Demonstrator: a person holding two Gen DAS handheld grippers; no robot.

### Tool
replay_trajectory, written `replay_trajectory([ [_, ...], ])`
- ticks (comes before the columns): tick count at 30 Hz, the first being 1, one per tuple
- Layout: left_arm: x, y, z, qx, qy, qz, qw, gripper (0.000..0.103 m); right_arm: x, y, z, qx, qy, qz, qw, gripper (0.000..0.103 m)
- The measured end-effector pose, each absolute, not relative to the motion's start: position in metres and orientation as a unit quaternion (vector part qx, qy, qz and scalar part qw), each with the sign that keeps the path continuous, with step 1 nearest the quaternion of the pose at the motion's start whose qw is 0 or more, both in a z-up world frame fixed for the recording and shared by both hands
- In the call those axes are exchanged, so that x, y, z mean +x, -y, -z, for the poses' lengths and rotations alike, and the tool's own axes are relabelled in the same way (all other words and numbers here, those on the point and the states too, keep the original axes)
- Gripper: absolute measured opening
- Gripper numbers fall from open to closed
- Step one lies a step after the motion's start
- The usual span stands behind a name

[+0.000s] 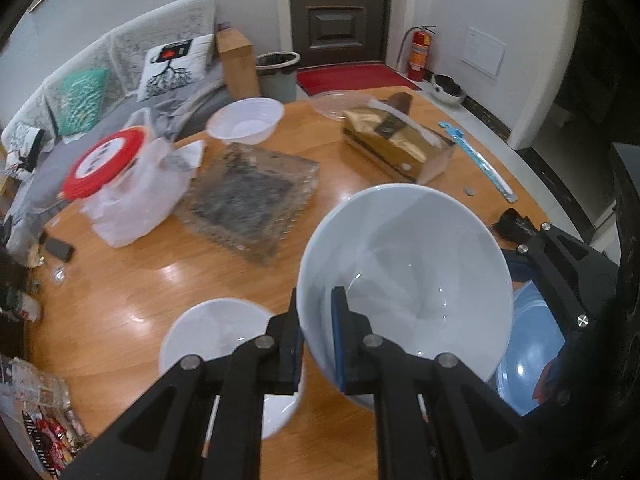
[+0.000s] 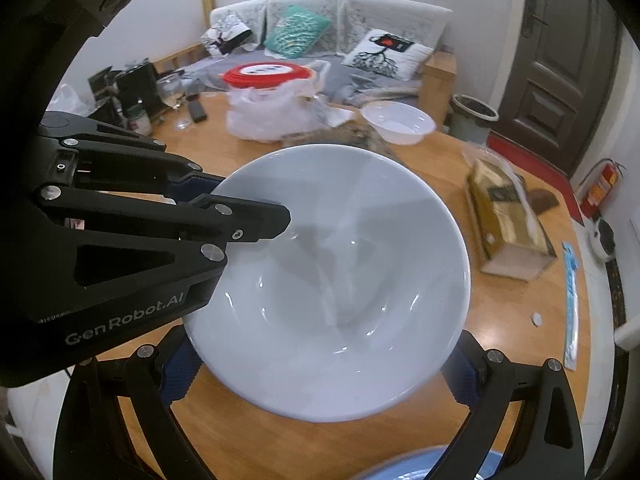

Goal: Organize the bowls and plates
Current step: 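Lift the white bowl with both grippers and carry it toward the stacked bowls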

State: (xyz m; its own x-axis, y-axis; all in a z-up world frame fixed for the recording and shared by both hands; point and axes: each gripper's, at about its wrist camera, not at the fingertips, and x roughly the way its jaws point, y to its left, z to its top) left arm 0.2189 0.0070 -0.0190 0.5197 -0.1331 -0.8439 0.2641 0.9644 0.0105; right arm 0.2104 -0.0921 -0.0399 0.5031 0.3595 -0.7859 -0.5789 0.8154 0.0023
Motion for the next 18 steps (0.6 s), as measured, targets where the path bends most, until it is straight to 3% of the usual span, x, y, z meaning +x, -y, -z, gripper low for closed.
replay_trajectory([
  [18, 0.215, -0.103, 0.044, 0.027, -0.491, 0.061, 0.868, 0.009, 0.218, -0.007, 0.059, -0.156, -0.449, -0.322, 0.819, 0.097],
])
